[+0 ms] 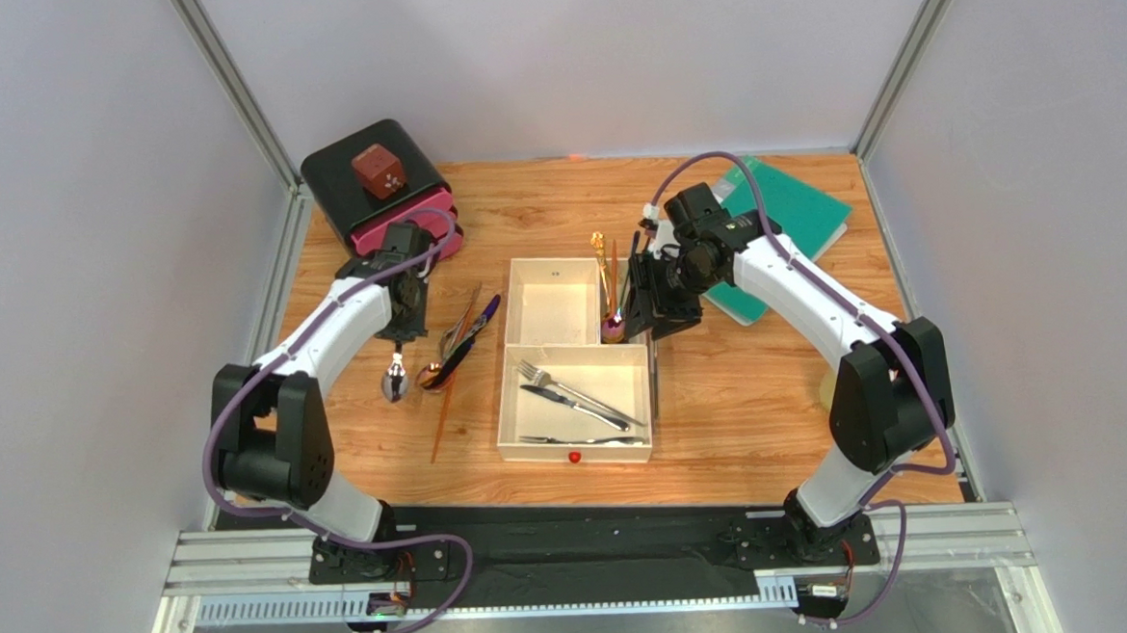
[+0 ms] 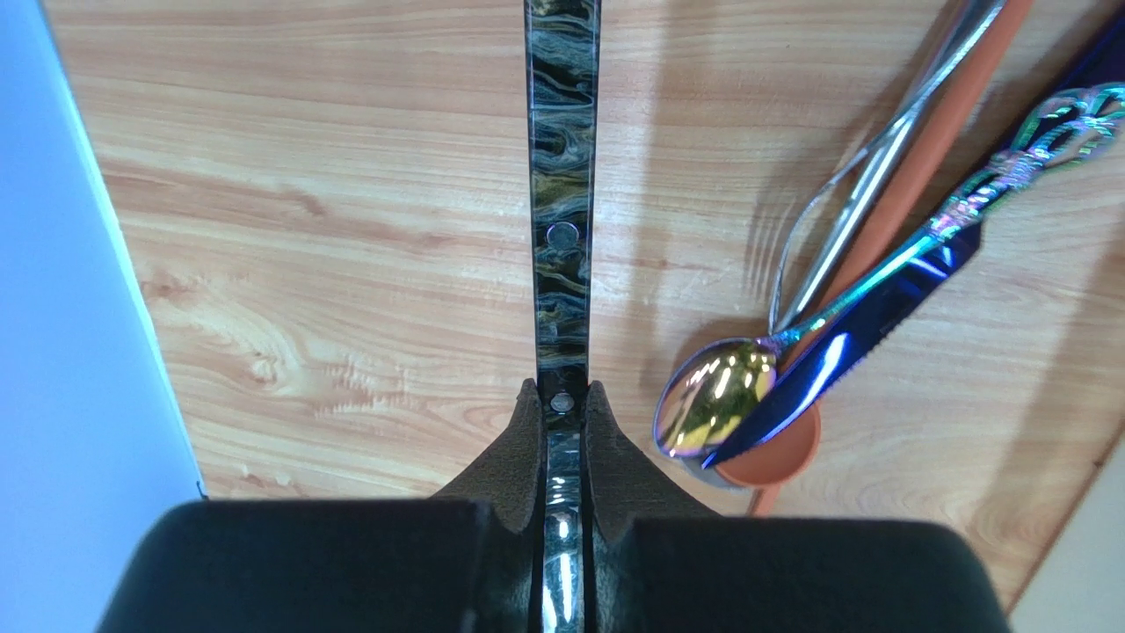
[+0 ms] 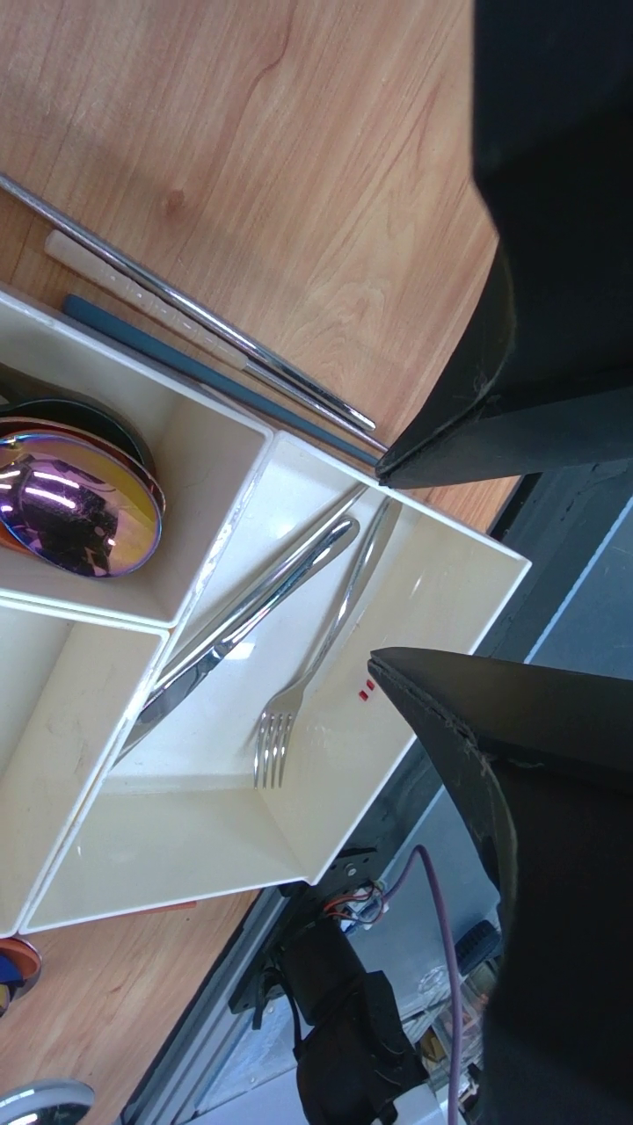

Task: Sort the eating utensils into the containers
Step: Pick up the spoon from the center of the board.

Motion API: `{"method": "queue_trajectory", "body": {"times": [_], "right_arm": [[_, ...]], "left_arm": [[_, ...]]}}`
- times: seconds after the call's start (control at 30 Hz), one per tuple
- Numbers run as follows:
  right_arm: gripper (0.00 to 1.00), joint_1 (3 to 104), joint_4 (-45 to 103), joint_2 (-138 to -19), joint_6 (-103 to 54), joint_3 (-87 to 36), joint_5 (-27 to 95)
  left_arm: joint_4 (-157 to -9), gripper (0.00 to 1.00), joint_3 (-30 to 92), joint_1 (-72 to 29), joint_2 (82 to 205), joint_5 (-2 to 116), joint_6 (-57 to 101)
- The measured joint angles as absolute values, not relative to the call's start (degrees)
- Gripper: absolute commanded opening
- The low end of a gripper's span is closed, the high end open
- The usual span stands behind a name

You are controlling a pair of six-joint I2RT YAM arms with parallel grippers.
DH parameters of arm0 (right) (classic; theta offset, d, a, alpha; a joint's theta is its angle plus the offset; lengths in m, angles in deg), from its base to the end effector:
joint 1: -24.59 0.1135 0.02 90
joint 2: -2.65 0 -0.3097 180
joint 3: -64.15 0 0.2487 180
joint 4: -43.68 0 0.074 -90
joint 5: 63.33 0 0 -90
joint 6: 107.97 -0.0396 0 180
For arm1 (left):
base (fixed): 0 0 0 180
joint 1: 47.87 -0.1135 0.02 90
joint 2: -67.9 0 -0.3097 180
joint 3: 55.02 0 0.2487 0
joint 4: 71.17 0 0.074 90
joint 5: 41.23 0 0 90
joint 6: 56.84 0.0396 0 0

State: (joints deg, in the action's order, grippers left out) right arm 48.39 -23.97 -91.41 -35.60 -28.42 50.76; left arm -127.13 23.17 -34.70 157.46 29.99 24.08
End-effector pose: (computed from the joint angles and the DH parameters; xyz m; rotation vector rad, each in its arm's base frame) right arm 0.2952 0.1479 0.3130 -0.2656 2.8447 0.7557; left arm 0.2993 -0.0569 0.2713 0.0068 2.6753 0.3304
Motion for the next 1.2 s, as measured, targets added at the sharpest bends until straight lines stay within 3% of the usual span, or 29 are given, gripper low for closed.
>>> {"method": "queue_trajectory", "body": {"times": [0.4, 0.87, 1.2], "right_arm": [[0.53, 48.1, -22.4, -86.3, -39.2, -22.9, 45.1], [0.52, 46.2, -14.2, -77.8, -41.9, -20.1, 42.3], [0.52, 45.3, -12.6, -77.2, -45.7, -18.5, 41.6]], "left_arm": [[-126.9, 0.00, 23.2, -27.2, 139.1, 32.0, 27.2], [-125.7, 0.00, 20.7, -23.8, 139.0, 34.3, 27.0], [-122.3, 0.00, 34.9, -14.2, 148.2, 36.2, 20.9]]}}
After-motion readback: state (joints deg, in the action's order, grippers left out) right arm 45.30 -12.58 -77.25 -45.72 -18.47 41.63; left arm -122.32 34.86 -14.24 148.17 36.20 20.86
